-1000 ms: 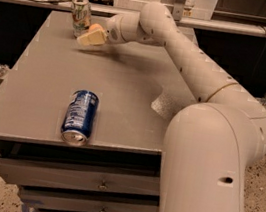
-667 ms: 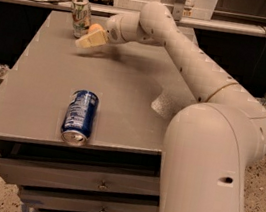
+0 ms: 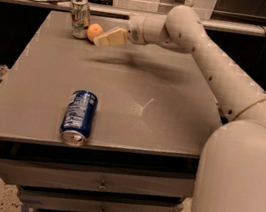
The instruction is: Move orange near 7up can
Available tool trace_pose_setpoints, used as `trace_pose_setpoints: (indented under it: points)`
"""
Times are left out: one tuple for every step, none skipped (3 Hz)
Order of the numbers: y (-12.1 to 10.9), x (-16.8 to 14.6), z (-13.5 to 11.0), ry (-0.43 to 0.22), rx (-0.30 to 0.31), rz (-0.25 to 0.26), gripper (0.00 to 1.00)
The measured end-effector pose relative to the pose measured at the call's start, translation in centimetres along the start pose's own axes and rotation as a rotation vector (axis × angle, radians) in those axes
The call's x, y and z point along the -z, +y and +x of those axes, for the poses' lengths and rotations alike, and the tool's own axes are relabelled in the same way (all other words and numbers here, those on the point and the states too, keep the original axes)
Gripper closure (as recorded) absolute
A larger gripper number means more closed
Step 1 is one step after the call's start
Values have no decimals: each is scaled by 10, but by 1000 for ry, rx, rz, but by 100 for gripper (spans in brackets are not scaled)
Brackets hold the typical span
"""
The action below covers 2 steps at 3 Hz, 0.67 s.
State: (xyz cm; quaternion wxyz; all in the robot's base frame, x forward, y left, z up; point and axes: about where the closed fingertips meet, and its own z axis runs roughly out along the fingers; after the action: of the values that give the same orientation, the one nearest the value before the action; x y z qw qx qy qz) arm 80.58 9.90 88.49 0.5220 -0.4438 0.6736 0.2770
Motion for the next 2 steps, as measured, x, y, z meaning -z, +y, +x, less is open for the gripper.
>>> trace_pose_setpoints:
  points:
    - [-16, 58, 5, -41, 24, 13, 0]
    - [-30, 111, 15, -22, 91, 11, 0]
